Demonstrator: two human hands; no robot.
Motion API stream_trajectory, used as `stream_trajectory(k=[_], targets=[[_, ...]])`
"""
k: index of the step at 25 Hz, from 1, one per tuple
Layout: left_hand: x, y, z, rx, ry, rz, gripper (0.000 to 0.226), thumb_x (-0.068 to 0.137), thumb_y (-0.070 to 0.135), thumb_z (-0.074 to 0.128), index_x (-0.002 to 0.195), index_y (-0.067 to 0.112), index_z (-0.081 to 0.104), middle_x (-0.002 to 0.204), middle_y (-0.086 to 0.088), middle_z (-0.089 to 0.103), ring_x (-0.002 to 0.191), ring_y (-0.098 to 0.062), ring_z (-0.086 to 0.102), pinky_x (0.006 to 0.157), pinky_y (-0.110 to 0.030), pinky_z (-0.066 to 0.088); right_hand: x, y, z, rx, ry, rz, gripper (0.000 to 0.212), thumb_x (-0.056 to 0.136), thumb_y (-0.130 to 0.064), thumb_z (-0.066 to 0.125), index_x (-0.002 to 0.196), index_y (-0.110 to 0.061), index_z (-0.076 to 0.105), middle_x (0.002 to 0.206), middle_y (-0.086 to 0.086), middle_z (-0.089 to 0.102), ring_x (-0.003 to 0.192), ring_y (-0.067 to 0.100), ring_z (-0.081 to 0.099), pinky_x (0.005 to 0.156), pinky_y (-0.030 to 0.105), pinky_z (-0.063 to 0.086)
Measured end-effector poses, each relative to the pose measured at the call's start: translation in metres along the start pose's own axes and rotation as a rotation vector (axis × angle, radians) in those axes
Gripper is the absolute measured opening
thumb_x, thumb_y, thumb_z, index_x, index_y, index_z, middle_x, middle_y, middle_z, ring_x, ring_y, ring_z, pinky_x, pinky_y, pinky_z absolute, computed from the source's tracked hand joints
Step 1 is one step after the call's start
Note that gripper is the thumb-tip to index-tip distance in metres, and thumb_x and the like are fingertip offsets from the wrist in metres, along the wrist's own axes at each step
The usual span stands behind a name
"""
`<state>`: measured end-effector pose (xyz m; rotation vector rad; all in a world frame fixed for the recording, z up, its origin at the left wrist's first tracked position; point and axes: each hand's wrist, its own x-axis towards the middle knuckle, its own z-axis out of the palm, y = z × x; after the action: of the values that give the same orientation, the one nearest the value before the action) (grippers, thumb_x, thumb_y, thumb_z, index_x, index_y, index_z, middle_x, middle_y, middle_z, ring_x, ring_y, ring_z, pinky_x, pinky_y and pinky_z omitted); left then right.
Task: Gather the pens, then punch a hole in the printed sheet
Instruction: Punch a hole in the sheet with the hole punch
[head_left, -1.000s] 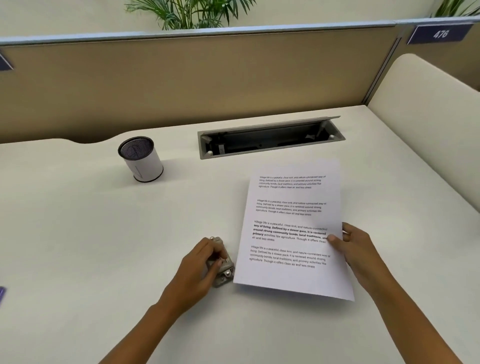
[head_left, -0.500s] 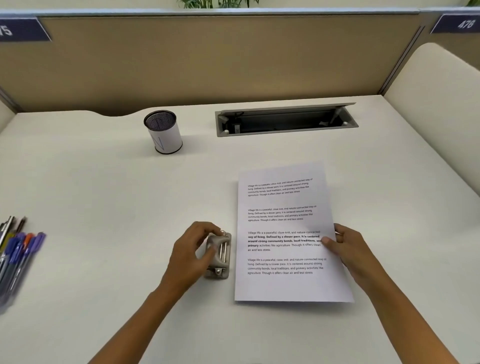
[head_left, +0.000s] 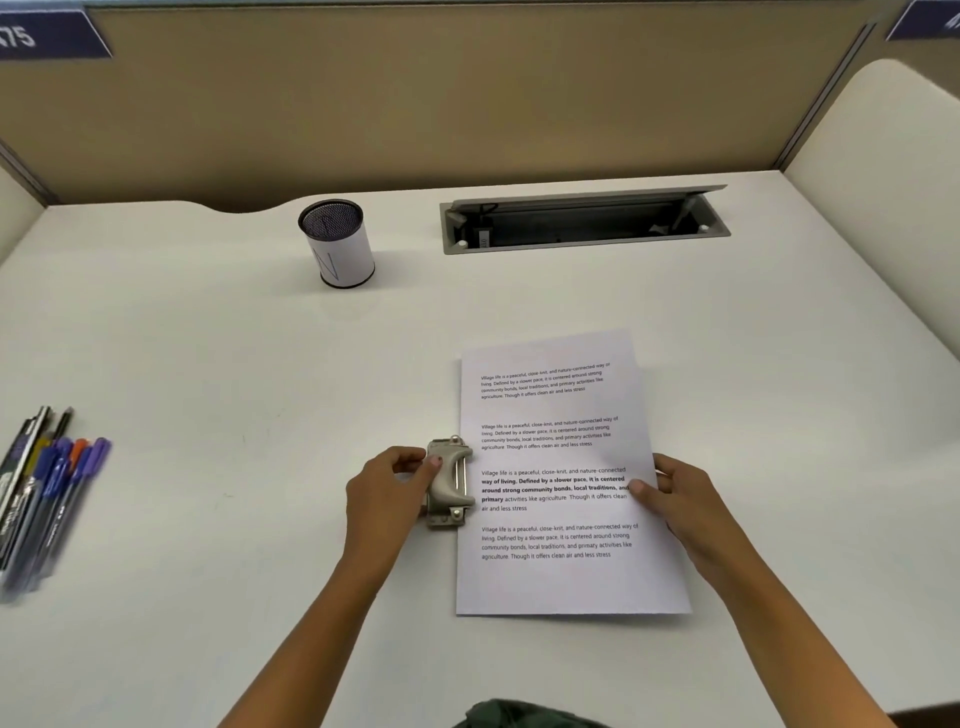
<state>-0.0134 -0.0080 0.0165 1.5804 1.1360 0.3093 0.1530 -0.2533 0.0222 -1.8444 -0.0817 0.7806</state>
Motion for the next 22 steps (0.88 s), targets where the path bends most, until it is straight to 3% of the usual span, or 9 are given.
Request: stream_trajectory(k=[4, 10, 17, 22], targets=[[0.000, 0.000, 0.004, -0.034, -0.003, -0.016, 0.007, 0.082, 0.029, 0.071, 0.087, 0.026, 0.067, 0.091, 0.004, 0.069, 0.091, -0.021, 0.069, 0.084, -0.045, 0.056, 0.001, 0.001, 0.001, -0.011, -0.022, -0.008, 0.028, 0.092, -0.001, 0.056, 0.111, -0.020, 0.064, 0.100, 0.008, 0.075, 0.092, 0.029, 0.071, 0.085, 0.042, 0.055], [0.001, 0.002, 0.004, -0.062, -0.012, -0.026, 0.005, 0.083, 0.027, 0.071, 0.084, 0.028, 0.066, 0.093, 0.000, 0.069, 0.091, -0.020, 0.069, 0.072, -0.039, 0.061, 0.004, 0.002, -0.002, -0.019, -0.047, -0.013, 0.029, 0.091, 0.001, 0.056, 0.115, -0.014, 0.063, 0.102, 0.010, 0.074, 0.093, 0.029, 0.071, 0.087, 0.044, 0.055], [0.000, 0.002, 0.005, -0.074, -0.021, -0.025, 0.005, 0.083, 0.026, 0.070, 0.087, 0.026, 0.067, 0.091, 0.002, 0.069, 0.091, -0.020, 0.069, 0.073, -0.039, 0.061, 0.007, 0.000, -0.002, -0.030, -0.079, -0.017, 0.033, 0.092, 0.003, 0.054, 0.122, -0.009, 0.059, 0.107, 0.015, 0.072, 0.097, 0.034, 0.069, 0.092, 0.050, 0.052], [0.000, 0.003, 0.005, -0.112, -0.031, -0.043, 0.006, 0.083, 0.025, 0.070, 0.088, 0.023, 0.067, 0.092, 0.001, 0.069, 0.089, -0.020, 0.069, 0.063, -0.030, 0.060, 0.011, -0.003, -0.004, -0.051, -0.111, -0.019, 0.033, 0.092, 0.005, 0.053, 0.121, -0.007, 0.059, 0.107, 0.017, 0.072, 0.095, 0.034, 0.069, 0.090, 0.047, 0.054]])
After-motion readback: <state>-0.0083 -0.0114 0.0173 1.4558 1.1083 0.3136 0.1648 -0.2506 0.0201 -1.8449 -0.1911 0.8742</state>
